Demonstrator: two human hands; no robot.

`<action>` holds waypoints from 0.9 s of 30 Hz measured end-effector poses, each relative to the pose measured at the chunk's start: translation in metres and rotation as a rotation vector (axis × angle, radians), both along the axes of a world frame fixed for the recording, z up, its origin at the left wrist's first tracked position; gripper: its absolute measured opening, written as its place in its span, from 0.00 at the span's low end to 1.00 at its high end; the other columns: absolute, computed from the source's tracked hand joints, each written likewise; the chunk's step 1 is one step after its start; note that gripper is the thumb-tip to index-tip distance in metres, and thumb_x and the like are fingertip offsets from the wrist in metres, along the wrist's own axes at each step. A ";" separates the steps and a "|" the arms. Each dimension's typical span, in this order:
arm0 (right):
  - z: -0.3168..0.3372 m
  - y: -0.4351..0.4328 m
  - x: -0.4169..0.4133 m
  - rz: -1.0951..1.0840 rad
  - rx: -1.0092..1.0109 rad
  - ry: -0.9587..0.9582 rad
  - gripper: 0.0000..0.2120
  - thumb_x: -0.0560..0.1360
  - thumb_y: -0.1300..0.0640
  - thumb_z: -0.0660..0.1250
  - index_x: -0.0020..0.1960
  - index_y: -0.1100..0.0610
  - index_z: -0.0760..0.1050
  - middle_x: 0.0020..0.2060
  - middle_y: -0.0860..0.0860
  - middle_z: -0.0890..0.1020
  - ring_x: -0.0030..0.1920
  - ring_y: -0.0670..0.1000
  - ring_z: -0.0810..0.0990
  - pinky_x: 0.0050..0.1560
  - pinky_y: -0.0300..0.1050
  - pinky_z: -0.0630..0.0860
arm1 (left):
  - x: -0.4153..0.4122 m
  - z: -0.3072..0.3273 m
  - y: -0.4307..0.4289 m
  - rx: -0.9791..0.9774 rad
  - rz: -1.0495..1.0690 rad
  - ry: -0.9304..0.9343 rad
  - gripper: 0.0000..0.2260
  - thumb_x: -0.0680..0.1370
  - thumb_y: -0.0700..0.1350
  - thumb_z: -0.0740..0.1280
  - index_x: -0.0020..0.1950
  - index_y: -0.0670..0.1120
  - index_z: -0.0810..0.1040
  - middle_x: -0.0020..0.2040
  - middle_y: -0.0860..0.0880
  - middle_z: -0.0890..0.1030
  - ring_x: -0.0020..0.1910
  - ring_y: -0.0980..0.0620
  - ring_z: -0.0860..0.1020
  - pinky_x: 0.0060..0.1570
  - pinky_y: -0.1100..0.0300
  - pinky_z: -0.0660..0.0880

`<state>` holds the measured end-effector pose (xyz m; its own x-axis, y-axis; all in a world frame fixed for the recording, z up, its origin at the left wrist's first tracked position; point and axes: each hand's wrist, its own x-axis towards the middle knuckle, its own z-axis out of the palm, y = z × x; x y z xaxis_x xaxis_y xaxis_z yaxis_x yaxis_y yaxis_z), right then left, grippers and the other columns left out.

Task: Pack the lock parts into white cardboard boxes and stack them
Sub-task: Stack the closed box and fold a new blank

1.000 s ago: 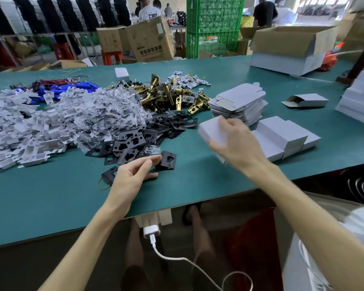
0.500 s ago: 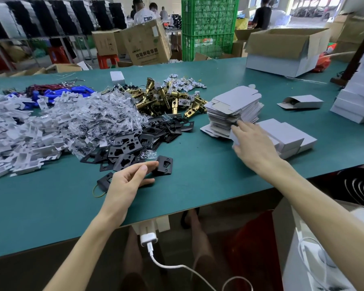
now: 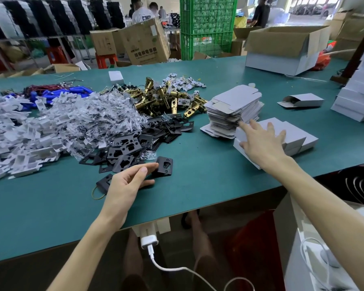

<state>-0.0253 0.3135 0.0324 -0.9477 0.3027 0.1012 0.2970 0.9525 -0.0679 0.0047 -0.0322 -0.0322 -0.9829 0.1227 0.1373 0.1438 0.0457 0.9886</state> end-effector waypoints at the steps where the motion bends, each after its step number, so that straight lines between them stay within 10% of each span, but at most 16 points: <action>1: 0.002 -0.004 -0.001 0.009 -0.016 0.074 0.26 0.83 0.51 0.62 0.79 0.52 0.58 0.77 0.55 0.63 0.78 0.64 0.57 0.74 0.74 0.54 | 0.000 0.000 0.000 -0.001 0.001 0.001 0.12 0.86 0.40 0.62 0.63 0.45 0.85 0.60 0.51 0.86 0.59 0.51 0.84 0.62 0.55 0.80; 9: 0.038 -0.032 -0.053 0.137 0.010 0.133 0.34 0.83 0.48 0.63 0.80 0.64 0.53 0.80 0.60 0.57 0.81 0.58 0.52 0.79 0.61 0.53 | -0.001 0.001 0.001 0.023 0.001 -0.010 0.12 0.86 0.40 0.62 0.62 0.44 0.85 0.60 0.50 0.86 0.59 0.49 0.85 0.60 0.58 0.81; 14: 0.039 -0.034 -0.056 0.140 0.126 0.131 0.14 0.81 0.62 0.60 0.66 0.63 0.71 0.64 0.59 0.76 0.69 0.59 0.71 0.74 0.59 0.61 | 0.000 0.003 0.002 0.054 -0.002 -0.018 0.12 0.86 0.39 0.62 0.62 0.43 0.85 0.59 0.49 0.87 0.61 0.50 0.84 0.59 0.59 0.81; 20: 0.039 -0.041 -0.027 0.247 0.102 0.338 0.10 0.75 0.73 0.57 0.47 0.60 0.70 0.51 0.61 0.80 0.54 0.63 0.76 0.43 0.50 0.63 | 0.000 0.004 0.002 0.053 -0.006 -0.018 0.12 0.86 0.39 0.62 0.62 0.43 0.85 0.59 0.49 0.87 0.61 0.50 0.84 0.58 0.59 0.81; 27: 0.043 -0.096 -0.002 0.632 -0.412 0.674 0.14 0.82 0.68 0.61 0.63 0.59 0.80 0.47 0.57 0.85 0.46 0.62 0.82 0.49 0.58 0.79 | 0.002 0.005 0.001 0.080 0.006 -0.006 0.13 0.86 0.41 0.61 0.64 0.43 0.84 0.61 0.48 0.86 0.64 0.50 0.82 0.57 0.59 0.81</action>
<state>-0.0277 0.2175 0.0754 -0.7306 -0.1027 0.6750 -0.4752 0.7864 -0.3946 0.0064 -0.0310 -0.0274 -0.9845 0.1052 0.1404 0.1376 -0.0331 0.9899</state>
